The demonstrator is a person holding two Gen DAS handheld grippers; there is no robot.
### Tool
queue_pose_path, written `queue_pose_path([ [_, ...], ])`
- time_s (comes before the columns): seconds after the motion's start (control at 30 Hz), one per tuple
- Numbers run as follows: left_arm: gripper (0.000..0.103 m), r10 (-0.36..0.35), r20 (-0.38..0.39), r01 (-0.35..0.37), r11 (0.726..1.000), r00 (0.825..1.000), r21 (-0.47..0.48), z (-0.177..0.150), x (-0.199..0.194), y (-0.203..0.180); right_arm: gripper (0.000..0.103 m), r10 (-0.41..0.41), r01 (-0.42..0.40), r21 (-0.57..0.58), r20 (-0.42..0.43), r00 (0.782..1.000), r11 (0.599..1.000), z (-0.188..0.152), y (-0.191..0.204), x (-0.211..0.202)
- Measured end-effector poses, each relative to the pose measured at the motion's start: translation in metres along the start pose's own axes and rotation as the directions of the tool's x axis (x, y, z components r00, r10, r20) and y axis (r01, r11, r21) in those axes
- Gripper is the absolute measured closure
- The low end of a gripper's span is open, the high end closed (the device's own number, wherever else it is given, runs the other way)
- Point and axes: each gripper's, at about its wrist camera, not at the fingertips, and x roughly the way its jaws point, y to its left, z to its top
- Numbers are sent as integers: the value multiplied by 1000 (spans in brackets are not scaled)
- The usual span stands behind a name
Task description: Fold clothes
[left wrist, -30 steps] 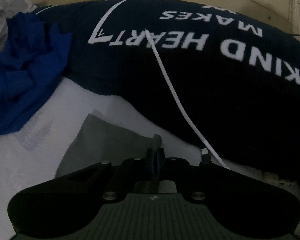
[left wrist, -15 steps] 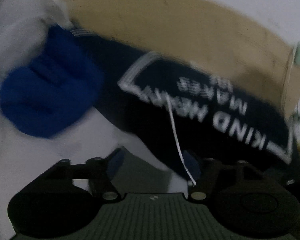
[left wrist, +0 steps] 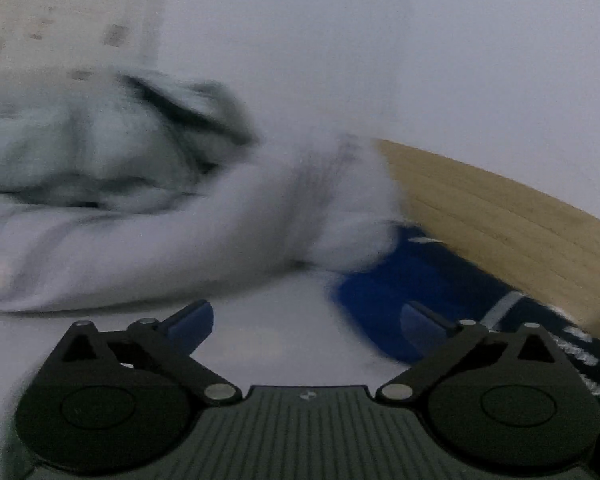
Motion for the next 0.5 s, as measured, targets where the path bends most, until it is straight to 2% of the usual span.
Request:
queue_pose_path([
  [0.07, 0, 94, 0, -94, 995, 996, -32, -6, -33, 28, 33, 18, -18, -19, -9, 1000, 1000, 0, 8, -1],
  [0.17, 0, 216, -5, -216, 972, 976, -89, -21, -89, 62, 33, 62, -64, -70, -32, 998, 996, -4, 25, -2],
  [0.37, 0, 403, 45, -396, 912, 914, -109, -20, -207, 87, 33, 167, -189, -218, -115, 979, 957, -18, 69, -13],
  [0.5, 0, 479, 50, -474, 876, 876, -90, -23, -282, 84, 33, 227, -273, -261, -193, 955, 926, -28, 94, -42],
])
